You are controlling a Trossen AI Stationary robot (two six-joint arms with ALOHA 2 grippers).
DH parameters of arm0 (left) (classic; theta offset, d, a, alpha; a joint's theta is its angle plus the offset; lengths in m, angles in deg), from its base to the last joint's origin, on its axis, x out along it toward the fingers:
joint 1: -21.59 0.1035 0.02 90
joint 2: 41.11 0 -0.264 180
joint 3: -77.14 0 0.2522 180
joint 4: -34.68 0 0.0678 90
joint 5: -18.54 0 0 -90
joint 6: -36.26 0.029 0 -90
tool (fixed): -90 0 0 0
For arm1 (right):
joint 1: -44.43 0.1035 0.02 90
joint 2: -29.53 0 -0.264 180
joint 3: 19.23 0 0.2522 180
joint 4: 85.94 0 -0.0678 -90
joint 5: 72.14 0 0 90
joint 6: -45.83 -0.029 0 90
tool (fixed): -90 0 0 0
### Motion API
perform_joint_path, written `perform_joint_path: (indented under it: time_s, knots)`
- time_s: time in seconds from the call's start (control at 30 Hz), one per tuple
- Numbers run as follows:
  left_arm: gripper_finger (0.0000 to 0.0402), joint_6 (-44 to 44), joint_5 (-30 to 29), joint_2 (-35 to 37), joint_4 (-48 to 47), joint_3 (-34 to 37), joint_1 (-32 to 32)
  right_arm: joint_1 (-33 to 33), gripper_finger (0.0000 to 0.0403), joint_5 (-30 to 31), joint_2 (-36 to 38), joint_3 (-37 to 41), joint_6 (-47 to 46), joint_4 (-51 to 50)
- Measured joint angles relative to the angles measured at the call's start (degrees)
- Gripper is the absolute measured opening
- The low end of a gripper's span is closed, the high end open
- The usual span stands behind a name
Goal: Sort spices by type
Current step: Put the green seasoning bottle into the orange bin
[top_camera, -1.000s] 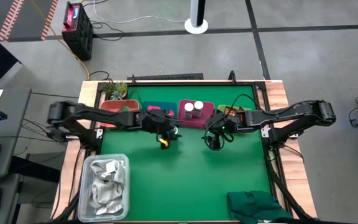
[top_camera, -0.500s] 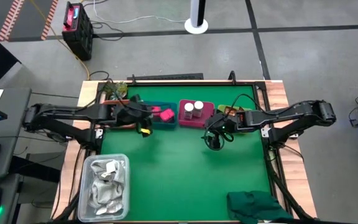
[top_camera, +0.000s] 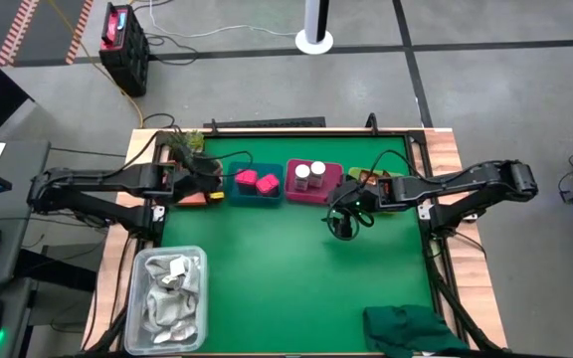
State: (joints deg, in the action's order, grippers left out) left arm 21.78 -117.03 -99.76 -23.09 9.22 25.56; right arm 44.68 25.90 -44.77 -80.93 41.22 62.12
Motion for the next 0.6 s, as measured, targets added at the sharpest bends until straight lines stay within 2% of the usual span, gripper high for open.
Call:
perform_joint_path:
  time_s: [0.2,0.5,0.6]
  knots:
    - [0.0182,-5.7,-4.5,0.5,-5.2,0.0,0.0,0.0,0.0313,0.0,0.0,0.0,0.1,0.4]
    - [0.0182,-13.3,-7.6,2.1,-13.8,0.2,-0.1,0.1,0.0313,0.0,0.0,0.0,-0.1,0.4]
    - [0.0183,-14.5,-9.7,3.9,-13.5,2.8,-0.4,0.1,0.0313,0.0,0.0,0.0,0.0,0.4]
